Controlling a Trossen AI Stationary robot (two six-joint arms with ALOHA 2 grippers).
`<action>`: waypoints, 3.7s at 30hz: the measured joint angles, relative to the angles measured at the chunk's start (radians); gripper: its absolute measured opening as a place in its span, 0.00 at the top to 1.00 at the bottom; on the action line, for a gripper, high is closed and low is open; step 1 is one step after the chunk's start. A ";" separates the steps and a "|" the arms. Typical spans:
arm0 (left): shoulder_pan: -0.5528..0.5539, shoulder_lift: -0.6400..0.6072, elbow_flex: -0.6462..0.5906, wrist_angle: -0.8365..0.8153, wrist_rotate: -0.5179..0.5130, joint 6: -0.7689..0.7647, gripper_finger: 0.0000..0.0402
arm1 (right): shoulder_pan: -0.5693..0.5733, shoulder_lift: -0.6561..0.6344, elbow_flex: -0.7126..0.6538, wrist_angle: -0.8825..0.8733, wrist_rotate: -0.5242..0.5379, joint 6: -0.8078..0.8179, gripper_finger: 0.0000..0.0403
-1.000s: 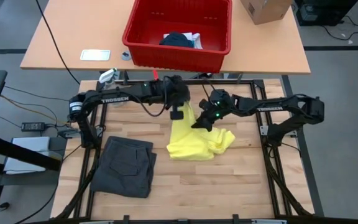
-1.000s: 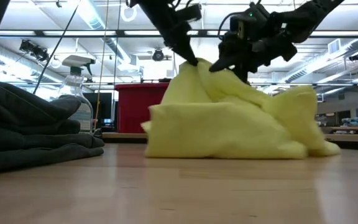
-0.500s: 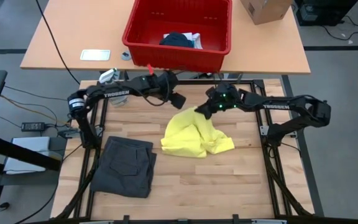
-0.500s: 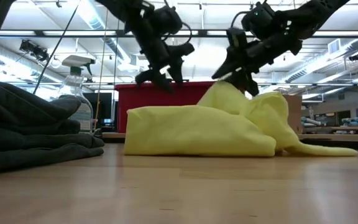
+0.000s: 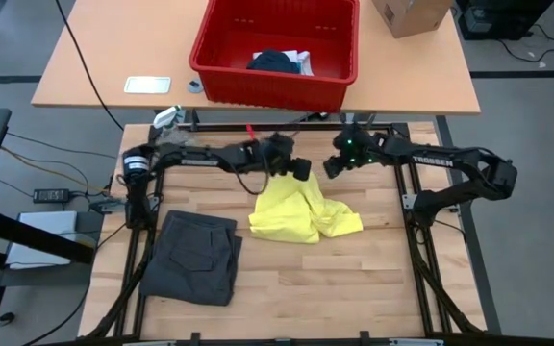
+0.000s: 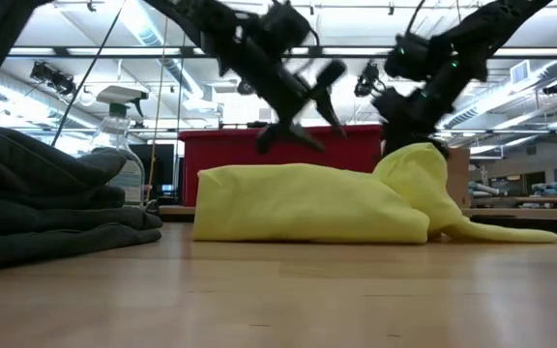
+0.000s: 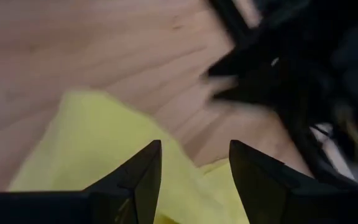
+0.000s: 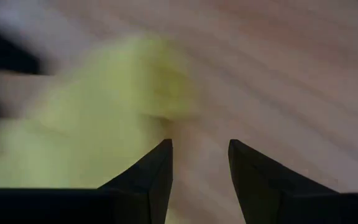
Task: Fold Laundry from Bin
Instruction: Fold the yellow shirt
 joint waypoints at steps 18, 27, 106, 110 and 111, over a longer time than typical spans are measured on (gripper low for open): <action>-0.075 0.112 0.000 -0.224 0.003 -0.073 0.96 | -0.079 0.110 -0.045 -0.044 -0.218 -0.211 0.60; -0.190 -0.138 0.005 -0.347 0.158 0.433 0.99 | 0.015 0.094 -0.048 -0.042 -0.398 -0.277 0.60; -0.166 -0.389 -0.565 0.320 -0.007 0.057 0.74 | 0.387 -0.063 -0.145 0.227 -0.203 0.096 0.69; -0.156 -0.313 -0.539 0.354 0.018 0.054 0.63 | 0.406 -0.052 -0.145 0.368 -0.190 -0.050 0.69; -0.151 -0.287 -0.529 0.381 0.064 0.054 0.62 | 0.407 -0.050 -0.145 0.402 -0.187 -0.041 0.69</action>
